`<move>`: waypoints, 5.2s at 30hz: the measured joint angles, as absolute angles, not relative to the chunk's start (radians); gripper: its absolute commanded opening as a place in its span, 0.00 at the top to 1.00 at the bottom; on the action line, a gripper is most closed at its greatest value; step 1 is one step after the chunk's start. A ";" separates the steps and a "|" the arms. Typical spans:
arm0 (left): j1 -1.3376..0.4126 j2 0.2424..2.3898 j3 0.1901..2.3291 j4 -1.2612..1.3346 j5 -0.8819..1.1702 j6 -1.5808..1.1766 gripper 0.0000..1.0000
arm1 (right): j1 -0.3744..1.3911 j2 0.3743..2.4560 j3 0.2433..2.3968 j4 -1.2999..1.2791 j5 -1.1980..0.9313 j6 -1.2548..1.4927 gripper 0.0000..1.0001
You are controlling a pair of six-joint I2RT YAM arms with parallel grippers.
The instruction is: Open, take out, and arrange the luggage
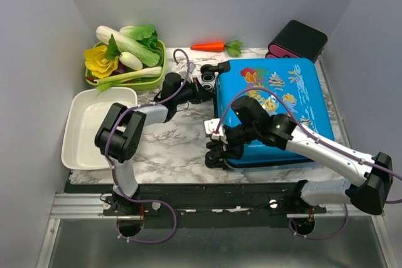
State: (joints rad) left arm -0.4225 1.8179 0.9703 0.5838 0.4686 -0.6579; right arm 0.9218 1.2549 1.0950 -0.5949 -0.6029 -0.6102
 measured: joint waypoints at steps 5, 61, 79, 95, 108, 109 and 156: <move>-0.368 1.937 1.092 0.613 0.579 -0.728 1.00 | 0.922 1.234 1.076 -0.602 -0.607 -0.624 0.99; -0.371 1.107 0.228 0.715 0.165 -0.636 1.00 | 0.938 1.663 1.846 -0.834 -0.427 -0.854 0.00; -0.402 1.147 0.155 0.839 0.142 -0.672 1.00 | 1.015 2.113 2.248 -0.890 -0.130 -1.064 0.00; -0.399 1.161 0.147 0.860 0.141 -0.727 1.00 | 1.015 2.295 2.402 -0.883 -0.173 -1.097 0.20; -0.400 1.129 0.139 0.837 0.122 -0.730 1.00 | 1.024 2.248 2.302 -0.834 -0.127 -1.085 0.99; -0.400 1.120 0.139 0.832 0.120 -0.731 1.00 | 1.028 2.223 2.263 -0.802 -0.115 -1.081 0.99; -0.361 1.682 0.722 0.767 0.350 -0.587 0.87 | 1.242 1.237 1.007 -0.240 -0.365 -0.720 0.99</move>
